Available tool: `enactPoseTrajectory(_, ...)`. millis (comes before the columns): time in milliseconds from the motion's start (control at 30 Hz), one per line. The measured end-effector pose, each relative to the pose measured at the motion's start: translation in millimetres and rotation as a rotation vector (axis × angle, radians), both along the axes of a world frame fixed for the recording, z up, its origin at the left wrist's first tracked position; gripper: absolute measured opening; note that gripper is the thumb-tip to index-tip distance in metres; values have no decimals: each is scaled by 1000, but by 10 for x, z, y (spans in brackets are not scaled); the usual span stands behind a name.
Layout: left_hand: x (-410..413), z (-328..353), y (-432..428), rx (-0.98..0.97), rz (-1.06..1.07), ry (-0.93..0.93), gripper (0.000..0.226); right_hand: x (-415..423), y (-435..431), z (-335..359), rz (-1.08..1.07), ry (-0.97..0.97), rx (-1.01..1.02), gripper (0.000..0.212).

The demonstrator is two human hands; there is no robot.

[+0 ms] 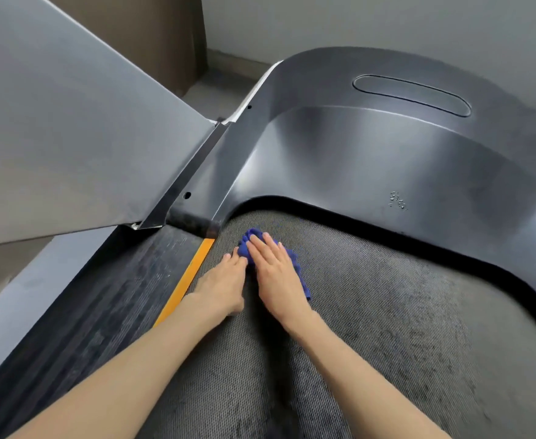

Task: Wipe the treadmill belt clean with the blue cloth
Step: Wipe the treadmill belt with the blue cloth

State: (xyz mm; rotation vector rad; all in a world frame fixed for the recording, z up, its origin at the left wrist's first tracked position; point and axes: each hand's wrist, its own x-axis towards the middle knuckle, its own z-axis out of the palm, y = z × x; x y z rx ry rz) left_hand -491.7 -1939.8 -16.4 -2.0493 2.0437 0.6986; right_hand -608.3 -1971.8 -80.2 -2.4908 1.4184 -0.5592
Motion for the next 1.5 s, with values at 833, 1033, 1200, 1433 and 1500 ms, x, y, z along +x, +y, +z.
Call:
enactPoseTrajectory(833, 43, -81, 83, -61, 55, 151, 82, 106, -366, 117, -152, -100, 158, 51)
enactPoseTrajectory(1033, 62, -76, 99, -61, 83, 186, 81, 129, -226, 109, 40, -92, 64, 52)
enactPoseTrajectory(1200, 19, -70, 93, -44, 104, 207, 80, -262, -388, 96, -565, -160, 39, 56)
enactPoseTrajectory(1433, -135, -11, 174, -88, 73, -35, 85, -869, -272, 13, -179, -54, 2, 53)
enactPoseTrajectory(1500, -215, -9, 229, -111, 59, -103, 87, -1184, -253, 5, -540, -147, -19, 50)
